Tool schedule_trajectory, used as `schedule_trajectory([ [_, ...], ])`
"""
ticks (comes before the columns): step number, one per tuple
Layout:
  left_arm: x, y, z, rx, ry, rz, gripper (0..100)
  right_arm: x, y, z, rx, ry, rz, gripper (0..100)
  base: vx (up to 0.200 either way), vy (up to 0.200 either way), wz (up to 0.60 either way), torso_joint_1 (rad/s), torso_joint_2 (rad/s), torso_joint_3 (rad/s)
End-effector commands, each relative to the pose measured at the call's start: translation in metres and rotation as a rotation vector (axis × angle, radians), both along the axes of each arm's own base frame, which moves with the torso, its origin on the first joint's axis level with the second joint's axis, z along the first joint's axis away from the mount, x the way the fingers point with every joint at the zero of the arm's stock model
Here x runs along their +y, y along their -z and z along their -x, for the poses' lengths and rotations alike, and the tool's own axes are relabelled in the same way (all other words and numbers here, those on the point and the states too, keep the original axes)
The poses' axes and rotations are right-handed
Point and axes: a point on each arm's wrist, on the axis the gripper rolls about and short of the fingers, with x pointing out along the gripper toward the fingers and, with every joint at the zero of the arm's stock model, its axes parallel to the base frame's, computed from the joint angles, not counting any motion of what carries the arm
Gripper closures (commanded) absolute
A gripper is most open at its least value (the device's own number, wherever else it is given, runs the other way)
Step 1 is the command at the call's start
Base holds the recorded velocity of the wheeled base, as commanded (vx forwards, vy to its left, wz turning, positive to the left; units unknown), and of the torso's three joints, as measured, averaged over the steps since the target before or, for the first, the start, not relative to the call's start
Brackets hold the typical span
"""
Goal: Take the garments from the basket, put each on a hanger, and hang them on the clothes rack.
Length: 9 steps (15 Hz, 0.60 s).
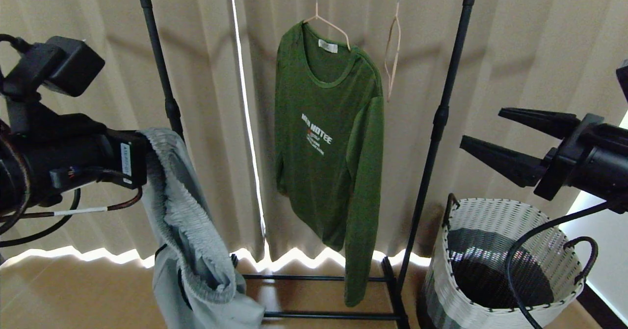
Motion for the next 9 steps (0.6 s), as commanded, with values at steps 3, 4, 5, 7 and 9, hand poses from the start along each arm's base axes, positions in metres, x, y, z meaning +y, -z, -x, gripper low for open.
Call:
schedule_trajectory([
  [3, 0.017, 0.003, 0.048, -0.054, 0.010, 0.026, 100, -0.024, 0.021, 0.014, 0.106, 0.110, 0.026, 0, 0.000, 0.000, 0.00, 0.000, 0.00, 0.000],
  [4, 0.019, 0.005, 0.055, -0.057, 0.026, 0.030, 100, -0.029, 0.026, 0.016, 0.137, 0.135, 0.033, 0, 0.000, 0.000, 0.00, 0.000, 0.00, 0.000],
  [5, 0.021, 0.011, 0.061, -0.047, 0.026, 0.030, 100, -0.034, 0.030, 0.016, 0.155, 0.173, 0.042, 0, 0.000, 0.000, 0.00, 0.000, 0.00, 0.000],
  [7, 0.027, 0.020, 0.064, -0.026, -0.012, 0.034, 100, -0.044, 0.038, 0.014, 0.157, 0.304, 0.108, 0, 0.000, 0.000, 0.00, 0.000, 0.00, 0.000],
  [9, 0.030, 0.021, 0.064, -0.025, -0.032, 0.034, 100, -0.049, 0.038, 0.015, 0.136, 0.383, 0.157, 0, 0.000, 0.000, 0.00, 0.000, 0.00, 0.000],
])
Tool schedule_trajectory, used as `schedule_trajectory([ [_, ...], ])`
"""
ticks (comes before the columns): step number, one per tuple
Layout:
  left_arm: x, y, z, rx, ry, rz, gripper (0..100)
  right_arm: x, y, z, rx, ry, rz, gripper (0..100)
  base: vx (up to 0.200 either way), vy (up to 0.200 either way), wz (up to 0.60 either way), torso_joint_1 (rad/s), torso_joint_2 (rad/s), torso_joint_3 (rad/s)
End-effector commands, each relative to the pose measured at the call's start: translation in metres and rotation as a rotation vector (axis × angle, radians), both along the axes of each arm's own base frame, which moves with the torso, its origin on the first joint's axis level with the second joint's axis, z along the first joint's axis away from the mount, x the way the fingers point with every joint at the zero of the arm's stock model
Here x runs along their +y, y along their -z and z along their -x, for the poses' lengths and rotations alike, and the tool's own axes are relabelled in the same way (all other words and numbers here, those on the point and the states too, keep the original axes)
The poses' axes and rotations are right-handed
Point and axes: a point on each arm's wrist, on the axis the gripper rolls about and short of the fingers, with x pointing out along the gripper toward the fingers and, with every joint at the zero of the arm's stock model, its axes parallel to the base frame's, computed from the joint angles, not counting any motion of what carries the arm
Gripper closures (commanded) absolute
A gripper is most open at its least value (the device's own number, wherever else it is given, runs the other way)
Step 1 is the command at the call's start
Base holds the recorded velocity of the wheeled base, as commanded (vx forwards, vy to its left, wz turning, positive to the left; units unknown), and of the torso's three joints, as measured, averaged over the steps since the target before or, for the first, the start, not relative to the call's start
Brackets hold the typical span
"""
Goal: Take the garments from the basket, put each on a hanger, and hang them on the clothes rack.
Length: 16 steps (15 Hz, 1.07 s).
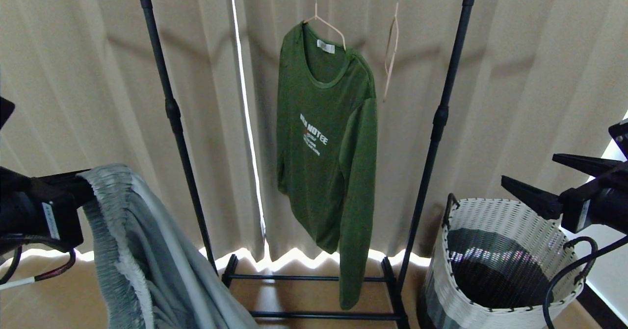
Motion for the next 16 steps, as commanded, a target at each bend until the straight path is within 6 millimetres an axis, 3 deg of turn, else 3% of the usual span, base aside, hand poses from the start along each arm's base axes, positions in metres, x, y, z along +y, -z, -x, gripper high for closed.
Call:
schedule_trajectory([
  [1, 0.003, 0.002, 0.005, -0.005, -0.003, 0.005, 100, -0.007, 0.001, 0.000, 0.000, 0.045, 0.012, 0, 0.000, 0.000, 0.00, 0.000, 0.00, 0.000],
  [4, 0.005, 0.013, 0.012, 0.020, 0.010, 0.006, 100, -0.014, 0.007, 0.003, 0.010, 0.080, 0.053, 0, 0.000, 0.000, 0.00, 0.000, 0.00, 0.000],
  [16, 0.005, 0.013, 0.014, 0.024, 0.005, 0.032, 100, -0.018, 0.021, 0.011, -0.047, 0.112, 0.125, 0, 0.000, 0.000, 0.00, 0.000, 0.00, 0.000],
])
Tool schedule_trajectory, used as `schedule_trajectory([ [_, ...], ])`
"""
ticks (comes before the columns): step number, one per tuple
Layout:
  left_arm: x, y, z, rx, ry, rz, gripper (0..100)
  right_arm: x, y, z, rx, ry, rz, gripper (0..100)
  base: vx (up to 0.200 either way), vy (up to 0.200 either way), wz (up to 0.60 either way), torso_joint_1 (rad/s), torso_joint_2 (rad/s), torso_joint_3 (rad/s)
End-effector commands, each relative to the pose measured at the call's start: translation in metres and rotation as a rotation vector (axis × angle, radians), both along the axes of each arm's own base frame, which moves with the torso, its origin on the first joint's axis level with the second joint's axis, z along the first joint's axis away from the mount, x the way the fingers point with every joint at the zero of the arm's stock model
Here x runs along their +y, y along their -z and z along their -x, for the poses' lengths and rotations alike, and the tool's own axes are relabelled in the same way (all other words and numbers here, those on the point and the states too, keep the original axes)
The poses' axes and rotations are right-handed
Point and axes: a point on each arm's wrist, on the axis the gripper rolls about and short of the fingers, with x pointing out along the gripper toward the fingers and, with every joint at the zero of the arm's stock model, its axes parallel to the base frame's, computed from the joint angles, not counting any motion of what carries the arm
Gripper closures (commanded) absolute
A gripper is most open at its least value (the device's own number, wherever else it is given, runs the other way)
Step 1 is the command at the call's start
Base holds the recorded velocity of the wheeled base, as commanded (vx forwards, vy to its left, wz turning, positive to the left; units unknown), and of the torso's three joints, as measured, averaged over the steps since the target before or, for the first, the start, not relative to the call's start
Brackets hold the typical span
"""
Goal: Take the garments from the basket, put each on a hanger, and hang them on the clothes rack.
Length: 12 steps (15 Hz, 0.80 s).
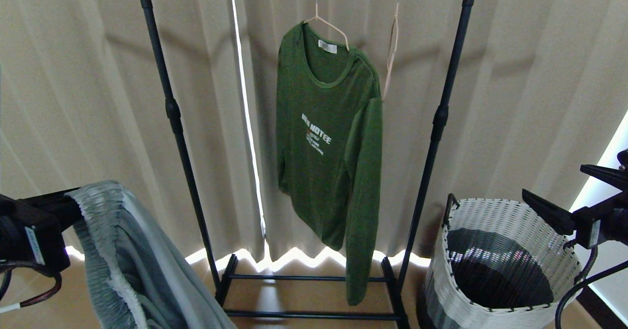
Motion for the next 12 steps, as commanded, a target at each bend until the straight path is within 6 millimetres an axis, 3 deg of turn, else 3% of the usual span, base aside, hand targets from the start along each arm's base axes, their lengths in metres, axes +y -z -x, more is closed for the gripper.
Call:
schedule_trajectory([
  [1, -0.0001, 0.0021, -0.0006, 0.009, -0.001, -0.003, 100, -0.0002, -0.0013, -0.0011, -0.004, 0.001, -0.001, 0, 0.000, 0.000, 0.00, 0.000, 0.00, 0.000],
  [7, -0.0001, 0.0030, -0.0006, 0.011, 0.000, -0.006, 100, 0.0001, -0.0020, -0.0006, -0.008, -0.001, 0.000, 0, 0.000, 0.000, 0.00, 0.007, -0.03, -0.022],
  [12, 0.0000, 0.0041, -0.0001, 0.013, 0.000, -0.009, 100, 0.0001, -0.0020, -0.0006, -0.008, -0.001, 0.000, 0, 0.000, 0.000, 0.00, 0.108, -0.35, -0.270],
])
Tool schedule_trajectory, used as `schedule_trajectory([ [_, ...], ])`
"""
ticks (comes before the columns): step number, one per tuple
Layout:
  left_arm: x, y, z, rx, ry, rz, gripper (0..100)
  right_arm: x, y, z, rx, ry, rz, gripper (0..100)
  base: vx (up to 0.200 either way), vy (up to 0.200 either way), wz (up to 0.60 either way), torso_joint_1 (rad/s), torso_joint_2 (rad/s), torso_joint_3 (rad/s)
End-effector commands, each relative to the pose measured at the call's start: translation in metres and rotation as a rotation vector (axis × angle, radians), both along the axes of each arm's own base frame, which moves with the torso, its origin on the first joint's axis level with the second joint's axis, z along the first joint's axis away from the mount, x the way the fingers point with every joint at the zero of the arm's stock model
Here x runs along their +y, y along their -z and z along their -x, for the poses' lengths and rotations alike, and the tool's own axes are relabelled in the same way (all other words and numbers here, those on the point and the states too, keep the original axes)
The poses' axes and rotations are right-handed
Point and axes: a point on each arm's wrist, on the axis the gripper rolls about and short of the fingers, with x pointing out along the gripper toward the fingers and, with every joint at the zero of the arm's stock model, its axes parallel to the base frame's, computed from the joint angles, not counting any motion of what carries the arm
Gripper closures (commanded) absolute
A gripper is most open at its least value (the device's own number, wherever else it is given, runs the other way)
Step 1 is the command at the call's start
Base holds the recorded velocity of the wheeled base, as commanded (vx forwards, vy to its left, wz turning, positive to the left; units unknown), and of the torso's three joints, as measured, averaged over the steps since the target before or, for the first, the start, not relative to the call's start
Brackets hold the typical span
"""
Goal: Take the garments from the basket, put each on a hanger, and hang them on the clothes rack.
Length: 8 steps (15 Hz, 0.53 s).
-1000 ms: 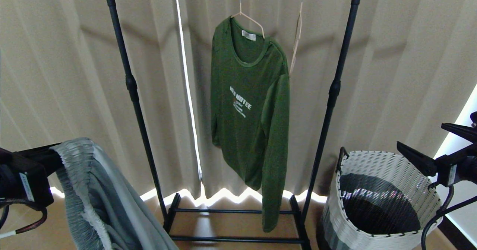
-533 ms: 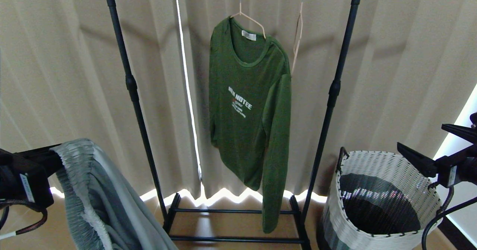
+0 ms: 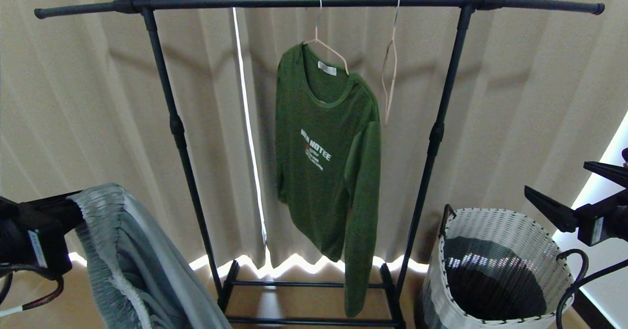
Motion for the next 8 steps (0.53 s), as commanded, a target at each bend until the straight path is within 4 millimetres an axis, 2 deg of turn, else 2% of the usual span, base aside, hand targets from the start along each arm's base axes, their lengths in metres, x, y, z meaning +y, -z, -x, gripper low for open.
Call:
schedule_trajectory([
  [1, -0.0001, 0.0019, -0.0001, 0.006, 0.000, -0.004, 100, 0.0000, 0.0003, 0.0000, 0.002, 0.000, 0.000, 0, 0.000, 0.000, 0.00, 0.193, -0.55, -0.281],
  [8, 0.0003, 0.0072, 0.0017, 0.016, 0.006, -0.021, 100, 0.0000, -0.0010, -0.0008, -0.013, -0.001, -0.001, 0, 0.000, 0.000, 0.00, 0.178, -0.46, -0.272],
])
